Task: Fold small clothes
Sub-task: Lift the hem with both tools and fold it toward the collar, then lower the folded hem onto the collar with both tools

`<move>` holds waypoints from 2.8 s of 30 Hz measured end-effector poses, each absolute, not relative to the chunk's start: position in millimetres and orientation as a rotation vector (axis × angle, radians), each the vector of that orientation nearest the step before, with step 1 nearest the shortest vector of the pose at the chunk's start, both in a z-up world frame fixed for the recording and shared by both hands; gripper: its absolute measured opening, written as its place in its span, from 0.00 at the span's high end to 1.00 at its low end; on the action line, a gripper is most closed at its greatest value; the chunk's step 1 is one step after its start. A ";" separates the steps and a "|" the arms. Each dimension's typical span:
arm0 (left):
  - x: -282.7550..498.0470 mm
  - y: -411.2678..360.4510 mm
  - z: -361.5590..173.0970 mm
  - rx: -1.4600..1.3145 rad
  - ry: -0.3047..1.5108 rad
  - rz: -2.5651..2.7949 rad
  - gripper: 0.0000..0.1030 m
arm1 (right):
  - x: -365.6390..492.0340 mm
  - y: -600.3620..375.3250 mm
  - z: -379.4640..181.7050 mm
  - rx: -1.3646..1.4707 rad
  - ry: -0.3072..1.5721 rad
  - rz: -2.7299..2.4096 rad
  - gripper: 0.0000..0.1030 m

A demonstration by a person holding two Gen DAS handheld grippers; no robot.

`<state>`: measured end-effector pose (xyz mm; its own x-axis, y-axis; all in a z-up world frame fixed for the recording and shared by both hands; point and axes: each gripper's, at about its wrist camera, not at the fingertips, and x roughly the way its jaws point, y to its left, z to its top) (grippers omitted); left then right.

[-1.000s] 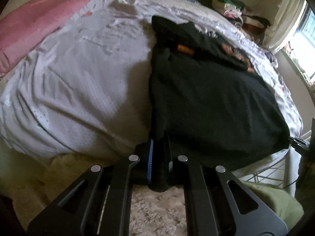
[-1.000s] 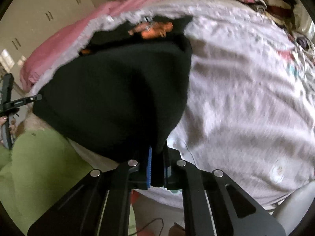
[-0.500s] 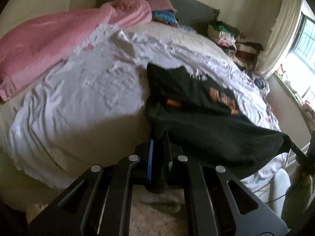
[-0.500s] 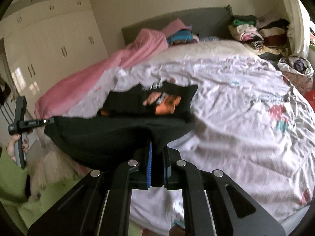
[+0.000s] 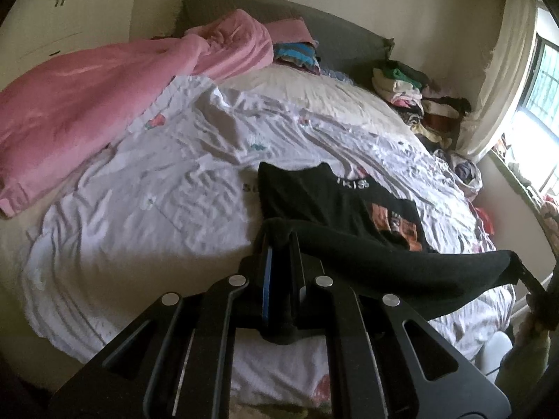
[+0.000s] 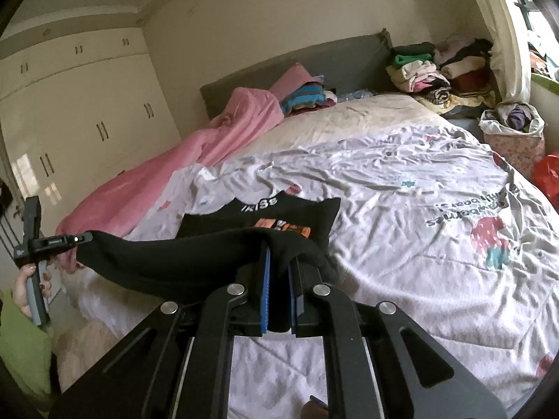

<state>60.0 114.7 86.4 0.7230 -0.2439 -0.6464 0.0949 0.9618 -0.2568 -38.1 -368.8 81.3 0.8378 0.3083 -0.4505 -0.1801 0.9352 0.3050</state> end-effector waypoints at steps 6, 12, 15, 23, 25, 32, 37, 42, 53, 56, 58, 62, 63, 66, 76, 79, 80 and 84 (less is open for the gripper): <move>77.0 114.4 91.0 -0.221 0.726 -0.187 0.98 | -23.3 -369.8 86.5 0.258 0.497 0.239 0.93; 91.6 112.1 92.2 -0.212 0.714 -0.181 0.98 | -8.7 -370.6 89.6 0.265 0.487 0.218 0.93; 100.2 113.2 90.7 -0.217 0.713 -0.181 0.98 | -1.3 -369.5 90.9 0.253 0.483 0.203 0.93; 118.9 111.4 91.7 -0.207 0.704 -0.174 0.98 | 18.9 -370.0 92.5 0.246 0.477 0.173 0.93; 123.6 110.5 92.7 -0.201 0.700 -0.171 0.98 | 23.2 -369.1 91.8 0.235 0.475 0.163 0.93; 143.4 107.0 89.3 -0.197 0.698 -0.157 0.98 | 47.1 -368.8 88.7 0.222 0.480 0.135 0.93; 159.0 106.7 81.6 -0.204 0.705 -0.150 0.97 | 66.0 -369.1 84.2 0.221 0.495 0.123 0.93; 175.4 105.9 72.2 -0.199 0.716 -0.143 0.97 | 86.5 -368.6 76.0 0.216 0.515 0.106 0.93; 210.4 101.2 45.9 -0.194 0.743 -0.118 0.97 | 128.3 -368.9 52.1 0.210 0.574 0.072 0.93; 217.8 99.9 39.1 -0.181 0.749 -0.103 0.96 | 138.0 -368.1 44.5 0.206 0.591 0.065 0.92; 222.7 99.2 34.3 -0.175 0.756 -0.096 0.96 | 144.9 -367.9 38.5 0.208 0.605 0.061 0.92; 229.7 97.7 26.4 -0.161 0.765 -0.082 0.95 | 156.3 -368.0 27.4 0.211 0.630 0.048 0.92; 231.2 97.5 24.4 -0.154 0.767 -0.074 0.95 | 158.1 -367.8 25.2 0.212 0.636 0.046 0.92; 234.6 99.8 21.0 -0.131 0.760 -0.035 0.95 | 164.4 -368.1 17.5 0.212 0.653 0.029 0.92; 216.9 90.7 24.8 -0.110 0.733 -0.094 0.88 | 153.7 -369.9 20.4 0.191 0.606 -0.028 0.50; 208.4 73.9 21.6 -0.092 0.745 -0.154 0.78 | 142.1 -364.0 24.5 0.169 0.596 0.014 0.50; 206.1 67.7 19.0 -0.081 0.754 -0.175 0.78 | 138.9 -360.9 25.0 0.153 0.599 0.027 0.50; 196.0 44.5 1.6 -0.037 0.813 -0.243 0.78 | 130.7 -345.1 20.6 0.102 0.637 0.076 0.56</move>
